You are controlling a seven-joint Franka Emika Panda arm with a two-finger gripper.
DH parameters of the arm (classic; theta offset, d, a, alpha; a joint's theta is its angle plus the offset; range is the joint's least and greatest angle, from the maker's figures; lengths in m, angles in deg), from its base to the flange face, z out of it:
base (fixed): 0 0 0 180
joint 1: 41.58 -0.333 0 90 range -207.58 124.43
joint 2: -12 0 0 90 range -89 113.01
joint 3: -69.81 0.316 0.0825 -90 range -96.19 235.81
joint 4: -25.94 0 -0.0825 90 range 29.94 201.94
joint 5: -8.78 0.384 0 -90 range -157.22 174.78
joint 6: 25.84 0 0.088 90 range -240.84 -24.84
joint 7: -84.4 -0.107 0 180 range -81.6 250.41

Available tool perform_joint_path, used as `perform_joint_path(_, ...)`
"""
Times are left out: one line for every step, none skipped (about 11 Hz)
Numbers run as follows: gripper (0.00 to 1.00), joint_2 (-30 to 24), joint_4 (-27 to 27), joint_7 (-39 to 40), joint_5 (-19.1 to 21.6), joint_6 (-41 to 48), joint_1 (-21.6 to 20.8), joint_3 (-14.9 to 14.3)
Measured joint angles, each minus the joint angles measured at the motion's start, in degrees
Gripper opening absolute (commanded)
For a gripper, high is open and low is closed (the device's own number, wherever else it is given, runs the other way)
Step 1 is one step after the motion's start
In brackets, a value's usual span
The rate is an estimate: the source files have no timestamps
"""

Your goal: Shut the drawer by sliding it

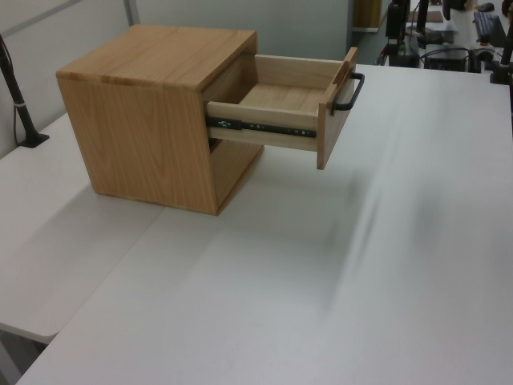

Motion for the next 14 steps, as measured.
perform_joint_path(1.00,0.0,0.0,0.0,0.0,0.0,0.0,0.0)
perform_joint_path(1.00,0.0,-0.1,-0.5,0.0,0.5,0.1,0.0)
perform_joint_path(1.00,0.0,-0.4,-1.7,0.0,1.3,0.2,0.0)
perform_joint_path(1.00,0.0,-0.5,-2.4,0.0,1.6,0.2,0.0)
perform_joint_path(0.98,0.0,-0.6,-2.8,0.0,1.6,0.2,0.0)
perform_joint_path(0.78,0.0,-0.6,-2.9,0.0,1.6,0.2,0.1)
perform_joint_path(0.47,0.0,-0.6,-2.9,0.0,1.7,0.2,0.2)
perform_joint_path(0.31,0.1,-0.6,-2.9,0.0,1.7,0.2,0.3)
perform_joint_path(0.14,0.2,-0.6,-2.8,0.0,1.7,0.2,0.4)
perform_joint_path(0.05,0.4,-0.5,-2.1,0.0,1.8,0.1,0.7)
perform_joint_path(0.04,0.6,-0.3,-1.1,0.0,1.8,-0.1,0.8)
perform_joint_path(0.02,0.9,-0.2,-0.6,0.0,1.8,-0.5,0.9)
perform_joint_path(0.01,1.7,0.0,-0.3,0.0,1.8,-1.6,1.0)
perform_joint_path(0.00,2.9,0.0,-0.2,0.1,1.8,-2.6,1.4)
